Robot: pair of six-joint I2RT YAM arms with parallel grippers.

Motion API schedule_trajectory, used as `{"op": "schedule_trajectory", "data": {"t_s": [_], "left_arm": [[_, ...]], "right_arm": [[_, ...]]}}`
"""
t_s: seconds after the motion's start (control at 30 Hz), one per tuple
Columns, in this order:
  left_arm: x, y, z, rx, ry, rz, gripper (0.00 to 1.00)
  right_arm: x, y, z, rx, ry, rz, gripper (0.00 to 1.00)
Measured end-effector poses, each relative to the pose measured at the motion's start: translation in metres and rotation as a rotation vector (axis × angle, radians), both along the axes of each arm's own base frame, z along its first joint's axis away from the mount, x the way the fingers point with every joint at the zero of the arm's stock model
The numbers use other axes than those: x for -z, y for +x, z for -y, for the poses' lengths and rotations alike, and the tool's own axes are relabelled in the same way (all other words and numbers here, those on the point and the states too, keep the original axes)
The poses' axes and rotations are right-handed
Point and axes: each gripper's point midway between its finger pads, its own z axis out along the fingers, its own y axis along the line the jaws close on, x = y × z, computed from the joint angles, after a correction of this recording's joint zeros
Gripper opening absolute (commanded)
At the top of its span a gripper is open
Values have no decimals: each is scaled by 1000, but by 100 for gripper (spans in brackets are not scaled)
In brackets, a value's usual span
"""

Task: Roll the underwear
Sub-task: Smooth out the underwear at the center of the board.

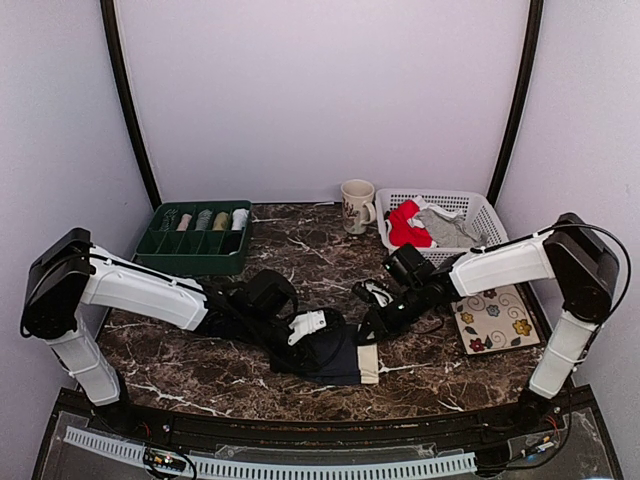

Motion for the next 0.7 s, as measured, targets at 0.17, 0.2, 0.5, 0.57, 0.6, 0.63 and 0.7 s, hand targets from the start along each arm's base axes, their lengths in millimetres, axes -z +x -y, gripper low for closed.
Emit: {"op": "schedule_trajectory", "data": {"t_s": [0.17,0.2,0.5,0.57,0.6,0.63,0.7], "left_arm": [[10,-7,-7,10,21,-14,34],[14,-9,-9,12,30,-18,34],[11,-10,-21,-35,56,-23,55],[-7,-4,-22,-69,30,12,59],[-18,-1,-23,-87,11,33,62],[-32,3,-23,-110,-16,60,64],[-63,13,-25,-167,-78,118,73]], "right_arm": [[23,12,16,3,-40,-3,16],[22,15,16,-4,-39,9,16],[12,30,11,-94,-42,122,36],[1,30,14,-98,-41,146,47],[-10,30,15,-102,-32,172,52],[-23,32,16,-99,-20,203,56],[-55,35,18,-89,17,280,64]]}}
